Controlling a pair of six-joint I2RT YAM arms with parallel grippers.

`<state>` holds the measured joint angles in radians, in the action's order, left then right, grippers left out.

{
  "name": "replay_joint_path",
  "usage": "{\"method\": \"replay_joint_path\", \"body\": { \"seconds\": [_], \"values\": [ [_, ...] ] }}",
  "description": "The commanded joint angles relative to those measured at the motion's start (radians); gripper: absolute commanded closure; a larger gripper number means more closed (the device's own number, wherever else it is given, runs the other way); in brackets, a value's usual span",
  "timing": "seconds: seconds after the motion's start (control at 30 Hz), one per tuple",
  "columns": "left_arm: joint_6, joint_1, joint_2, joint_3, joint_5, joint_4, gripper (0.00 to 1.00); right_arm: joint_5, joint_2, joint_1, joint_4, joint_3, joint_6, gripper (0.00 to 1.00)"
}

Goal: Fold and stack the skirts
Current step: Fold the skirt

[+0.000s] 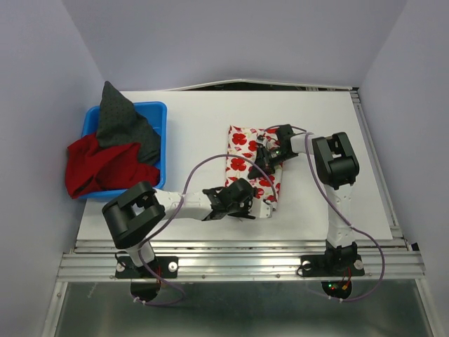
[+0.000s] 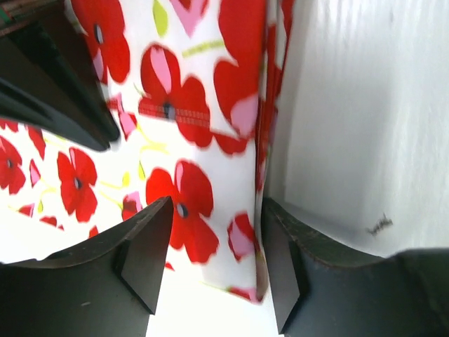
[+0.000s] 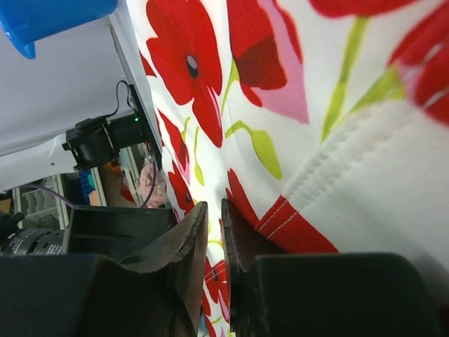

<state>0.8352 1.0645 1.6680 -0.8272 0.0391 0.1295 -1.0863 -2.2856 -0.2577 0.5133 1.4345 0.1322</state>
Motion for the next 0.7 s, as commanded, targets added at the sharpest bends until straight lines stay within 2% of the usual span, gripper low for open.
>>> {"method": "replay_joint_path", "body": {
  "seconds": [0.0,0.13,0.27,0.53,0.67],
  "values": [
    [0.033,0.012,-0.062,0.086,0.08,-0.019,0.32,0.428,-0.089,-0.038,-0.03,-0.029,-0.097,0.78],
    [0.086,0.012,-0.128,0.19,0.111,0.007,0.28,0.454,-0.091,-0.049,-0.026,-0.025,-0.092,0.79],
    [0.114,0.015,-0.128,0.24,0.12,0.039,0.27,0.483,-0.101,-0.06,-0.022,-0.014,-0.08,0.8],
    [0.108,0.035,0.031,0.139,0.125,0.137,0.26,0.535,-0.121,-0.093,-0.004,0.001,-0.072,0.82],
    [0.114,0.038,0.056,0.099,0.108,0.171,0.27,0.557,-0.121,-0.103,-0.002,0.003,-0.072,0.82]
  ]
}}
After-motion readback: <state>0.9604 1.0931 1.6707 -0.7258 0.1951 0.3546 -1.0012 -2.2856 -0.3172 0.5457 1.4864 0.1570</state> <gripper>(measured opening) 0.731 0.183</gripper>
